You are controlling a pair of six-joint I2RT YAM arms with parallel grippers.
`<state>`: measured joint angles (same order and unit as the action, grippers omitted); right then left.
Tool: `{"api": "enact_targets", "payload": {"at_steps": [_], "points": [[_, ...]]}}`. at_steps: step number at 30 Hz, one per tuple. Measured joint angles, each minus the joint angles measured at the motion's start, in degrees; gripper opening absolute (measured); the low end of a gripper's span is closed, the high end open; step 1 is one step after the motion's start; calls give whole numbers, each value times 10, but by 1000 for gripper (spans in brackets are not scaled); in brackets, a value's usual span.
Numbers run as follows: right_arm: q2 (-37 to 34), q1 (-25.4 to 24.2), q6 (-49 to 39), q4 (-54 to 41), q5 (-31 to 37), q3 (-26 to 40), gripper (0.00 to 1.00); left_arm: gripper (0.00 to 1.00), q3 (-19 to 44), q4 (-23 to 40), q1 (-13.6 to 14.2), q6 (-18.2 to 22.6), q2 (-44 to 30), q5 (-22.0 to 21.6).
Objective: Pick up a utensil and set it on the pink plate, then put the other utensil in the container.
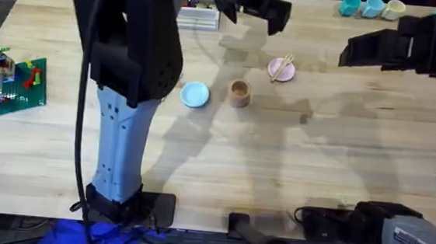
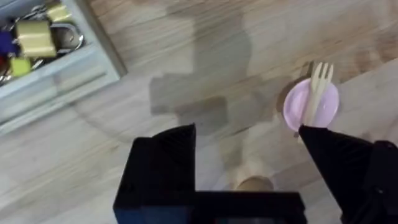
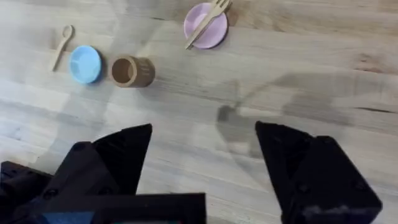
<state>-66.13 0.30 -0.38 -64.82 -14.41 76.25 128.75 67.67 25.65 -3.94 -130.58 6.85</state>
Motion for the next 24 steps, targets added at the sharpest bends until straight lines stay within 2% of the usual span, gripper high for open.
{"api": "enact_targets", "payload": {"at_steps": [4,9,13,18,24], "points": [[0,0,-2,0,0,0,997,992,28,49,-18,0,0,0],[0,0,-17,0,-1,0,997,992,30,95,-42,13,2,0],[0,0,-63,-2,-32,0,997,992,30,121,-62,25,18,0],[0,0,-131,-2,-78,0,996,992,30,140,-102,31,72,9],[0,0,-180,-2,-94,0,996,992,30,157,-152,42,121,30]]}}
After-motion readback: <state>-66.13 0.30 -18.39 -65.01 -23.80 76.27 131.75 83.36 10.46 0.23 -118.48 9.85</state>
